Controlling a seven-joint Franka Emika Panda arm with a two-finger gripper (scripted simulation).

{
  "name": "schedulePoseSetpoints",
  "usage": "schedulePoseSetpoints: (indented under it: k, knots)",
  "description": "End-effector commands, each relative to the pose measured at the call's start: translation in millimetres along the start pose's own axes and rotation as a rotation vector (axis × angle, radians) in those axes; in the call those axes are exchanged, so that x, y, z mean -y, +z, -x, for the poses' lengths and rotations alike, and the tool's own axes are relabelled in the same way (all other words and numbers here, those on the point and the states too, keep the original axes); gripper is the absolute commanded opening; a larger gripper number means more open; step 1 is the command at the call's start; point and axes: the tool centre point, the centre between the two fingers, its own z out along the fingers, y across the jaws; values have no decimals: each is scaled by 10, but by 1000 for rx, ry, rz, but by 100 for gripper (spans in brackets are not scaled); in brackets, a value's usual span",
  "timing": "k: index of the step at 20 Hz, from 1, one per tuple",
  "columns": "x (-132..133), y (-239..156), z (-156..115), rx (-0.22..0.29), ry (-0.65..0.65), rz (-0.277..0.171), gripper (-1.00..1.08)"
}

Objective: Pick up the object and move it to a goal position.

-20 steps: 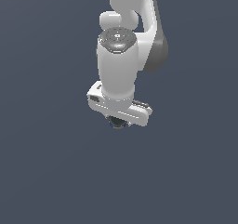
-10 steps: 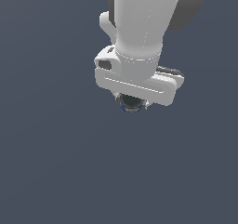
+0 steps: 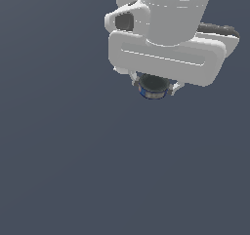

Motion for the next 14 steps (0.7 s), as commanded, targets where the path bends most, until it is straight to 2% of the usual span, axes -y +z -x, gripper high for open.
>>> schedulePoseSetpoints:
  k: [1,14]
  knots:
    - [41,-120,9,0,0,0,-100]
    - [122,-323,11,0,0,0,-100]
